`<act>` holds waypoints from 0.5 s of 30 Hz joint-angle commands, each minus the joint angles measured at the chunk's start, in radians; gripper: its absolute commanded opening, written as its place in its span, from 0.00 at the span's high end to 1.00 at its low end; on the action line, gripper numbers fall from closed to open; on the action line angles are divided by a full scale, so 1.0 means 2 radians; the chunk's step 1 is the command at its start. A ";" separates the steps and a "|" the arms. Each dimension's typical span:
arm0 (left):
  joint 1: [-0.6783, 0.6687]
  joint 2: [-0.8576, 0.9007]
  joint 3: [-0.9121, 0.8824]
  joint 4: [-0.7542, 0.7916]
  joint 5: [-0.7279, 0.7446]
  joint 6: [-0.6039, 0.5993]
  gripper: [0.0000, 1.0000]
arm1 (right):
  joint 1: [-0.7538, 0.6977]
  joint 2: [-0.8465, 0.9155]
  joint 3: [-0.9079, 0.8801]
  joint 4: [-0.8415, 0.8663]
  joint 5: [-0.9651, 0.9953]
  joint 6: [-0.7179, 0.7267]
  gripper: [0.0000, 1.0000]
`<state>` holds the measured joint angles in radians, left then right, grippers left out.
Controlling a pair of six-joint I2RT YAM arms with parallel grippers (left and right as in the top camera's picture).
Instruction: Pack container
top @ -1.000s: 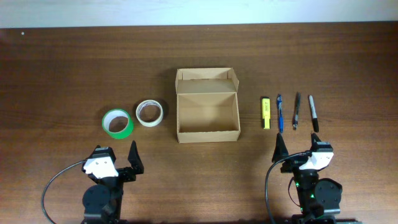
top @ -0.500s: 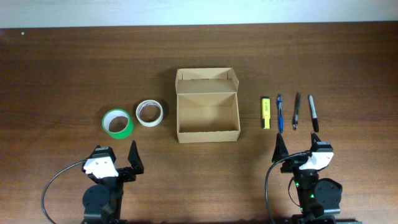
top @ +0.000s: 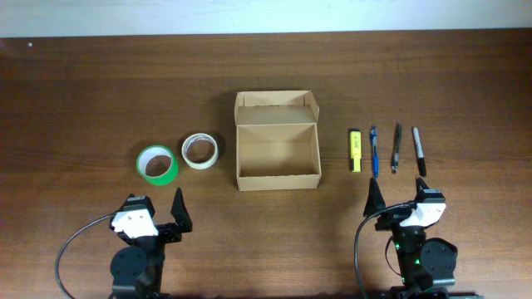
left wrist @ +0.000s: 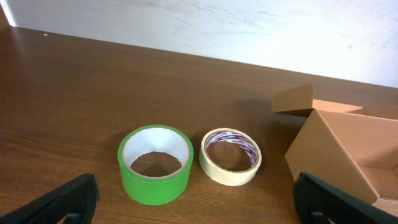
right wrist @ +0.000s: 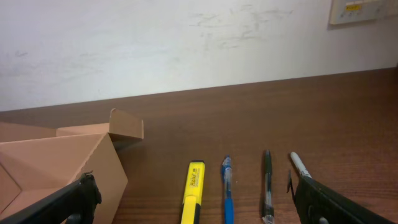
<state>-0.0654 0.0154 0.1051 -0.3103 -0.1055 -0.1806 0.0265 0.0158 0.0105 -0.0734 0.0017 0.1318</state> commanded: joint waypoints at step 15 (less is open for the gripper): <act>-0.002 -0.005 -0.005 0.002 -0.009 -0.002 0.00 | -0.004 0.113 0.204 -0.220 -0.051 -0.027 0.01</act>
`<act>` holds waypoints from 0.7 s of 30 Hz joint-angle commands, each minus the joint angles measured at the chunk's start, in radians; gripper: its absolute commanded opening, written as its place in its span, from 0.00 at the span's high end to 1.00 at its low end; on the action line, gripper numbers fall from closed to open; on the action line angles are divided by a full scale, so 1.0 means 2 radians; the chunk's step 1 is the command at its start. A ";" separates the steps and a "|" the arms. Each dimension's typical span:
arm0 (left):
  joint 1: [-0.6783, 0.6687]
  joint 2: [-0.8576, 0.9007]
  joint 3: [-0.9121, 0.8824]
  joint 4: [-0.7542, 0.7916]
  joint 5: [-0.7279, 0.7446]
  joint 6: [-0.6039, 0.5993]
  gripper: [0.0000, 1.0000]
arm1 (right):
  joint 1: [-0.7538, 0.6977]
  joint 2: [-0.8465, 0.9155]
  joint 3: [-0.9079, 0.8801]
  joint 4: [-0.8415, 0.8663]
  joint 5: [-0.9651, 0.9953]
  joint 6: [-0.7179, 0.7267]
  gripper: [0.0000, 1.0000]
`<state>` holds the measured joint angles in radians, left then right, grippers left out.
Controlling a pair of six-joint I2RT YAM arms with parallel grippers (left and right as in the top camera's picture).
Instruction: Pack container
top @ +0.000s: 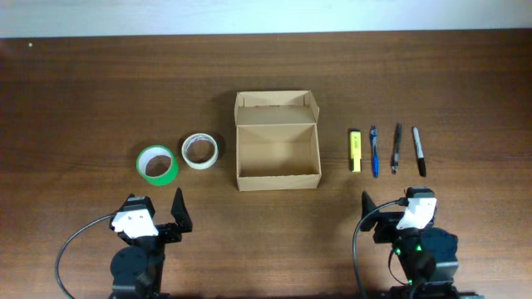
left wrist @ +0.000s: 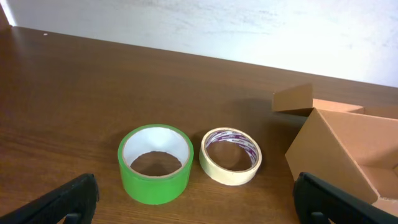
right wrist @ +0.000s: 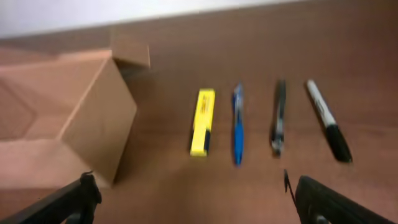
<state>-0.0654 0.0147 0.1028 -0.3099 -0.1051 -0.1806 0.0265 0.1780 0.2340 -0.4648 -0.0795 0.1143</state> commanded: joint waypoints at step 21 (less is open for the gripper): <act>-0.002 0.493 0.686 -0.162 0.097 0.108 0.01 | -0.004 0.523 0.898 -0.503 -0.037 -0.047 0.01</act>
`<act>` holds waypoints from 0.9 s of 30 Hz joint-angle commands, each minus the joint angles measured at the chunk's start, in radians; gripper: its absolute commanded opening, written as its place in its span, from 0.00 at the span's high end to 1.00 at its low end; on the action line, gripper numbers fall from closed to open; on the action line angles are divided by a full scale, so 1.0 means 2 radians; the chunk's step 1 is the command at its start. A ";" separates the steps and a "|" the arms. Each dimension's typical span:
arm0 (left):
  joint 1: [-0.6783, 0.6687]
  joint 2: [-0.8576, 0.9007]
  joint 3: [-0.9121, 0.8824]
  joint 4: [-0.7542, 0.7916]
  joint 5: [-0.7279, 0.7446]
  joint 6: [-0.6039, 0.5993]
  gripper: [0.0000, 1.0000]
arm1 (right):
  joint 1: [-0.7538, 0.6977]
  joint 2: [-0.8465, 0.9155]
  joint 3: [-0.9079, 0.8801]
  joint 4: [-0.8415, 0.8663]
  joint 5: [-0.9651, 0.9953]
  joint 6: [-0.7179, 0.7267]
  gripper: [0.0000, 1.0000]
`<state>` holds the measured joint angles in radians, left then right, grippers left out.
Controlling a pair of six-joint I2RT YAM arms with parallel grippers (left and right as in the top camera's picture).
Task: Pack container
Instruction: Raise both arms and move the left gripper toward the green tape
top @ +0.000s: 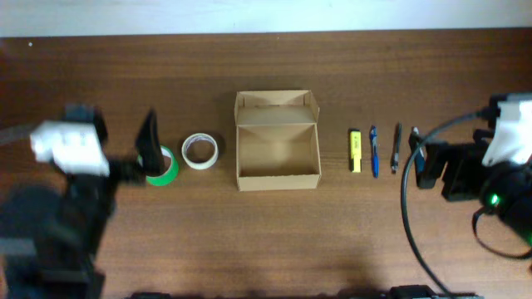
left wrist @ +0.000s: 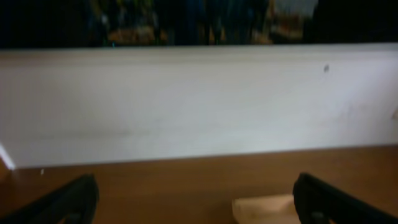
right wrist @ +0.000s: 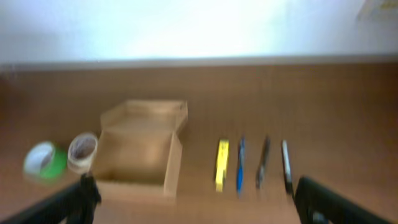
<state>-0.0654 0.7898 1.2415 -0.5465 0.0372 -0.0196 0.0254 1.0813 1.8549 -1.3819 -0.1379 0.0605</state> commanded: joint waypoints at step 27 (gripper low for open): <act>-0.002 0.345 0.337 -0.305 -0.026 0.052 0.00 | -0.142 0.467 0.216 -0.114 0.020 -0.044 0.01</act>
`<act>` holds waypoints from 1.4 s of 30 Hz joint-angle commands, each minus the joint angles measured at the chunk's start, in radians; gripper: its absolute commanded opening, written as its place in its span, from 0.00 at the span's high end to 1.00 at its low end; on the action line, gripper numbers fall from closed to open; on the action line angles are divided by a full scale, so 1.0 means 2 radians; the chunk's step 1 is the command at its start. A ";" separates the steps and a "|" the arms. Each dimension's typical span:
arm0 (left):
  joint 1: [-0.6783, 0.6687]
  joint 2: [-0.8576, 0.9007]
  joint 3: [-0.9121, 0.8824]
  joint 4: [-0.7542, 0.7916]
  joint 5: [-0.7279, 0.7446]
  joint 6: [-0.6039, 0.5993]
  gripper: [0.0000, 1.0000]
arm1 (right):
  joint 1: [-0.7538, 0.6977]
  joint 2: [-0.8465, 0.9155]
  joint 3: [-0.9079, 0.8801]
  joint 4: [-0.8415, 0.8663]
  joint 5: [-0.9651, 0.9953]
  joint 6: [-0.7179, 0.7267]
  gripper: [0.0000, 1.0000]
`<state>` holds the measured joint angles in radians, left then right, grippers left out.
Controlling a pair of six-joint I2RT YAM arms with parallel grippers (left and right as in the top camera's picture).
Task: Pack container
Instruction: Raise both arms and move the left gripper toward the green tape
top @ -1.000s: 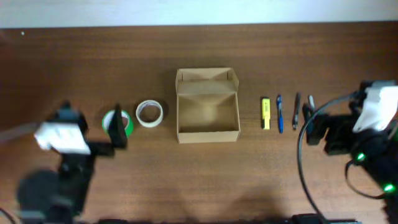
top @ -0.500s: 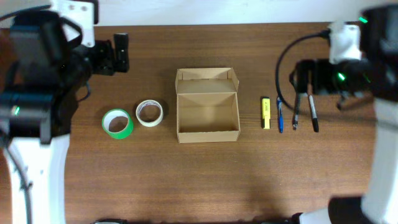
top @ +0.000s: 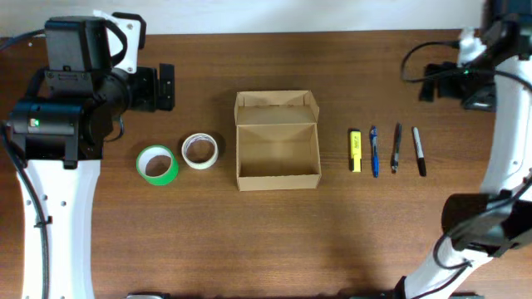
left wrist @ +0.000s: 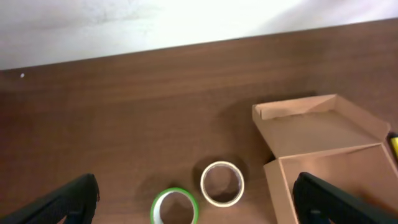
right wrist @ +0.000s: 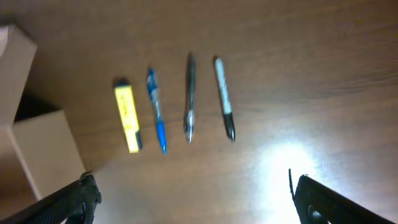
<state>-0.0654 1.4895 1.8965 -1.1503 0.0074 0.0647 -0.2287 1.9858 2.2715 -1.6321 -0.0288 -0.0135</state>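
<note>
An open cardboard box (top: 278, 154) sits mid-table with its lid flap folded back. To its left lie a green tape roll (top: 157, 164) and a cream tape roll (top: 199, 150). Right of it, in a row, lie a yellow highlighter (top: 355, 150), a blue pen (top: 374, 151), a dark pen (top: 396, 148) and a black marker (top: 419, 151). My left gripper (top: 158, 87) hangs open high above the back left, looking down on both rolls (left wrist: 222, 183). My right gripper (top: 440, 83) hangs open high above the back right, over the pens (right wrist: 156, 112). Neither holds anything.
The brown wooden table (top: 266, 241) ends at a white wall along the back. Both arms rise from bases at the near edge. A bright glare patch (right wrist: 292, 162) lies on the wood near the marker.
Both arms have moved from the table's middle band to the back corners. The left wrist view faced the wall and now looks down on the tapes and box. Nothing on the table moved.
Both arms sat folded at the near edge with grippers open, facing the tapes and the pens. The right wrist then tilted down over the pens. Later both arms stood raised at the table's sides, and now they hang high at the back corners, still open and empty.
</note>
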 commanded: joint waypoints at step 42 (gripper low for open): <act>0.005 0.081 0.008 -0.046 -0.041 0.010 0.01 | 0.188 -0.006 0.267 -0.033 -0.008 -0.037 0.01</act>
<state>-0.0624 1.5822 1.9053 -1.2304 -0.0647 0.0650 0.1173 2.0453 2.7857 -1.6913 -0.1097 -0.1143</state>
